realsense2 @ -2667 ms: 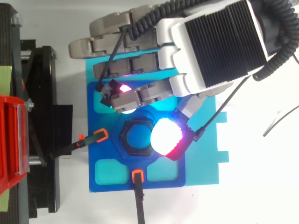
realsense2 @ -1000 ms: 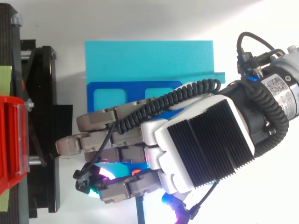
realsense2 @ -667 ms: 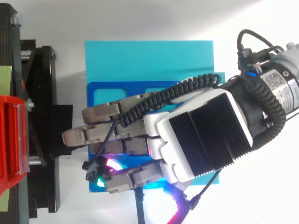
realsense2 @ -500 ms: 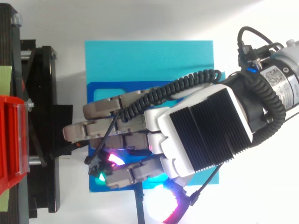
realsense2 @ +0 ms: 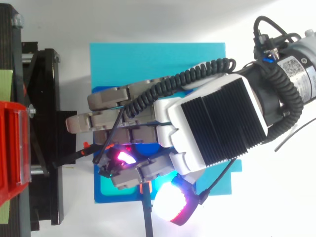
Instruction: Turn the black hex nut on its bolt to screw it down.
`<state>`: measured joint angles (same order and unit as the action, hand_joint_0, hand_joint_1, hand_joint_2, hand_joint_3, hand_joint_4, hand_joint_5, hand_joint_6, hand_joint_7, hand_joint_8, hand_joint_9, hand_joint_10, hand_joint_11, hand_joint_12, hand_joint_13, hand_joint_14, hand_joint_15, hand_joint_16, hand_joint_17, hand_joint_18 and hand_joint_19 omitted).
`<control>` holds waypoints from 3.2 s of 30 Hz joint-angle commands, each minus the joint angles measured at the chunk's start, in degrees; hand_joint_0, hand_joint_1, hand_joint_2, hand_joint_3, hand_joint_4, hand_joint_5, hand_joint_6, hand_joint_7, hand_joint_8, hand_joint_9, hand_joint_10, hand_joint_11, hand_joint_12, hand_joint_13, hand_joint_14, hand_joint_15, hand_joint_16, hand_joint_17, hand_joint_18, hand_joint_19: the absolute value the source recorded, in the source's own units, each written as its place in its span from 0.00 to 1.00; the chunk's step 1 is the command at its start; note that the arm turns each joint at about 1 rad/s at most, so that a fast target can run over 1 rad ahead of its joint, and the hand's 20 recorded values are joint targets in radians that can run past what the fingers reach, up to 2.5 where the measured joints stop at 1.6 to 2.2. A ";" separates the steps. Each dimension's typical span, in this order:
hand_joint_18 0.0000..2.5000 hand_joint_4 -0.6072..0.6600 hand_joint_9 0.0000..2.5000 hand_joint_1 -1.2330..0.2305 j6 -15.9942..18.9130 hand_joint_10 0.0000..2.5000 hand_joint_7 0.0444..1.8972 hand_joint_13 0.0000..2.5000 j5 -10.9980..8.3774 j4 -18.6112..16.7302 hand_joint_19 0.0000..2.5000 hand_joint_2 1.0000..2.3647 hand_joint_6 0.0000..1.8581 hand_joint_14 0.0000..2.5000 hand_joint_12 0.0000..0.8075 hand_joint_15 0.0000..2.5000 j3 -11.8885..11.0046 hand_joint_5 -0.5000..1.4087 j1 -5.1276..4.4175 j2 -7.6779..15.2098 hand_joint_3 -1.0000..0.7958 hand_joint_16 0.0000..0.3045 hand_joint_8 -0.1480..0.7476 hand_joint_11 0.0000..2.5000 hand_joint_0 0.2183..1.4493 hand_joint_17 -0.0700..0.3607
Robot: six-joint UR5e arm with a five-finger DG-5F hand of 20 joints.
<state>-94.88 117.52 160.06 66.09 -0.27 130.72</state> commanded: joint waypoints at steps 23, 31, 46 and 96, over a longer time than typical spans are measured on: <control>0.14 0.51 0.30 0.69 -1.01 0.00 0.70 0.13 0.61 -2.82 0.12 0.00 0.27 0.00 0.42 0.00 0.00 0.24 2.03 0.07 0.28 0.15 0.46 0.00 0.25 0.40; 0.14 0.50 0.30 0.69 -1.01 0.00 0.70 0.13 1.84 -2.91 0.12 0.00 0.27 0.00 0.42 0.00 0.00 0.24 3.34 0.07 0.28 0.15 0.46 0.00 0.25 0.40; 0.14 0.50 0.30 0.69 -1.01 0.00 0.70 0.13 3.07 -2.91 0.12 0.00 0.27 0.00 0.41 0.00 0.18 0.24 4.75 0.07 0.28 0.15 0.46 0.00 0.26 0.40; 0.13 0.49 0.29 0.69 0.58 0.00 0.63 0.12 0.25 -5.55 0.12 0.00 0.27 0.00 0.42 0.00 2.90 0.24 -0.35 0.07 0.28 0.15 0.45 0.00 0.25 0.40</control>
<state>-94.17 117.79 154.61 68.97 -0.76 130.77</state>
